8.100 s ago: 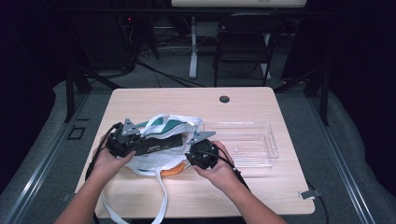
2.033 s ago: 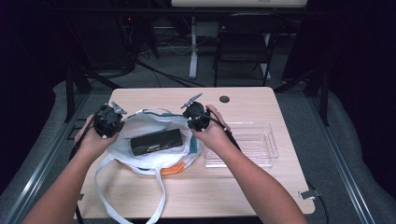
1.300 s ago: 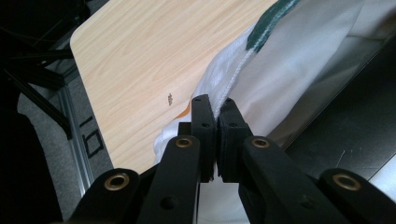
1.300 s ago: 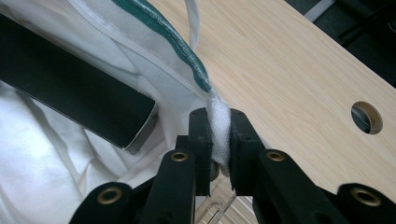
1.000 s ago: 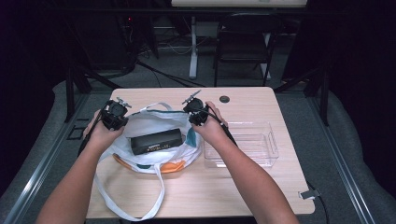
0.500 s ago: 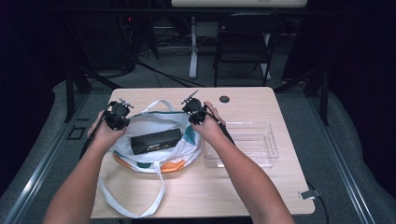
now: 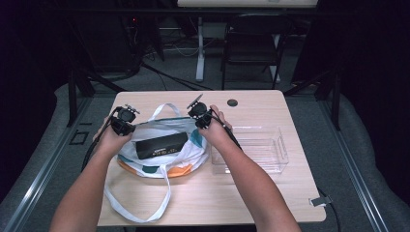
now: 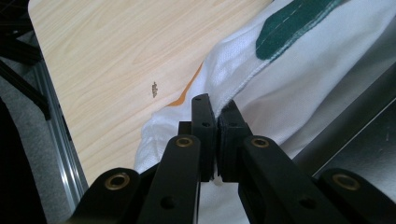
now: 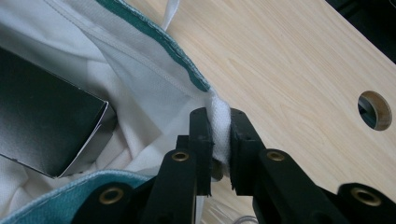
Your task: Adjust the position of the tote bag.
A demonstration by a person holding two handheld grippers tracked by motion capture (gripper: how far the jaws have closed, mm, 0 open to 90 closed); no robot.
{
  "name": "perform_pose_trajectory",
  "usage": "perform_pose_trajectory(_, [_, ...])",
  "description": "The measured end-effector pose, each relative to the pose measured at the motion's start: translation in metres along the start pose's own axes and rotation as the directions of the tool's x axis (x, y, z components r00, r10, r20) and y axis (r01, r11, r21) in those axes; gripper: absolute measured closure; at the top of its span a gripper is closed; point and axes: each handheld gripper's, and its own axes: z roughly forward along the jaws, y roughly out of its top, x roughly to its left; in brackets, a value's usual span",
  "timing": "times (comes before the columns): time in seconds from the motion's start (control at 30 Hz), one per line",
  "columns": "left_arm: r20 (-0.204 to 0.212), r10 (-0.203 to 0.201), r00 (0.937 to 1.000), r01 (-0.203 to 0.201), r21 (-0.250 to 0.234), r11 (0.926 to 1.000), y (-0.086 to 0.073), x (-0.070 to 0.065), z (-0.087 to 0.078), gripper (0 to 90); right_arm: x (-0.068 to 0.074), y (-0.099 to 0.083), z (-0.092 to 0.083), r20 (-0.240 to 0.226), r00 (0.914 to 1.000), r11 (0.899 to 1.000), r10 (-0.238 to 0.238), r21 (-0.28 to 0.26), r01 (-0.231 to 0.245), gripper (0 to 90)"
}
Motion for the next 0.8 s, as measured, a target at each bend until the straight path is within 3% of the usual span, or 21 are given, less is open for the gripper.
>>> perform_pose_trajectory(0.17, [-0.001,-0.002,1.0000,0.002,0.013,0.9999,0.000,0.000,0.005,88.1,-0.001,0.000,0.001,-0.006,0.9998,0.999,-0.020,0.026,0.020,82.0])
perform_pose_trajectory(0.37, [-0.019,0.016,0.9997,-0.016,0.016,0.9997,0.000,-0.004,0.007,87.9,0.002,-0.001,0.005,0.000,1.0000,1.000,0.005,0.025,-0.005,81.8])
perform_pose_trajectory(0.67, [-0.002,0.008,1.0000,-0.008,0.030,0.9995,0.000,-0.003,0.013,87.9,0.002,-0.001,0.010,-0.003,0.9998,0.999,0.020,0.027,-0.020,81.8])
perform_pose_trajectory(0.7, [0.003,0.007,1.0000,-0.008,0.033,0.9994,0.000,-0.003,0.015,87.9,0.000,0.001,0.009,-0.003,1.0000,0.998,-0.003,0.057,0.003,81.8])
perform_pose_trajectory(0.8, [0.013,0.003,0.9999,-0.003,0.051,0.9987,-0.001,-0.004,0.021,87.9,0.002,-0.001,0.013,0.000,0.9999,0.999,0.013,0.040,-0.013,81.7])
